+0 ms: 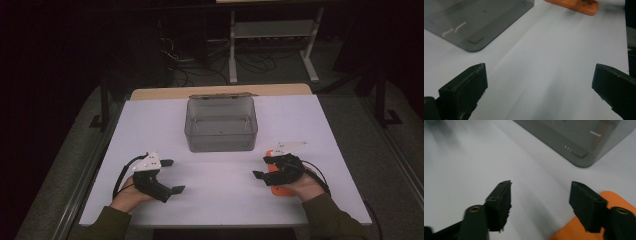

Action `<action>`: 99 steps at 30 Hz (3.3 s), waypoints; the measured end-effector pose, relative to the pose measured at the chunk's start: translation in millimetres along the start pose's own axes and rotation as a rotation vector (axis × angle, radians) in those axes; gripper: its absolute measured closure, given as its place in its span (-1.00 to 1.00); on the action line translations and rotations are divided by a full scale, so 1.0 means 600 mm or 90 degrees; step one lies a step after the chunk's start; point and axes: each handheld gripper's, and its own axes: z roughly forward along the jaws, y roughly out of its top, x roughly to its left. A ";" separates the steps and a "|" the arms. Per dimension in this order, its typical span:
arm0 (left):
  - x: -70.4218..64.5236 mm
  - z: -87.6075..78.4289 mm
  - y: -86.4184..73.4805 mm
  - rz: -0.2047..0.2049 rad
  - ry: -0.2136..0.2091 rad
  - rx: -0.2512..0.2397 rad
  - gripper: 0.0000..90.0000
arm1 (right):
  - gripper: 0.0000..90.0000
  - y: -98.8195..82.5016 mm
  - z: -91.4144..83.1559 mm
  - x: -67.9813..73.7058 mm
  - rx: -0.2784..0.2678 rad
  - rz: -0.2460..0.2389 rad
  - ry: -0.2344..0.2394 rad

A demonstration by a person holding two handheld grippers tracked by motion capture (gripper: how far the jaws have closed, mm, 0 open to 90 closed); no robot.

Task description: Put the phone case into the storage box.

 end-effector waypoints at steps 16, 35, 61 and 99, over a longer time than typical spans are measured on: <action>0.000 -0.001 0.000 -0.001 0.003 -0.001 -1.00 | 0.95 -0.015 -0.001 0.016 0.086 -0.012 0.002; 0.001 -0.002 0.000 -0.003 0.005 -0.002 -1.00 | 0.97 -0.036 -0.003 0.022 0.141 -0.021 -0.010; 0.001 -0.002 0.000 -0.002 0.004 -0.001 -1.00 | 0.97 -0.086 -0.067 -0.052 0.139 0.046 -0.104; -0.004 -0.015 -0.007 -0.011 0.018 -0.009 -1.00 | -0.95 -0.037 -0.004 0.010 -0.050 0.023 -0.040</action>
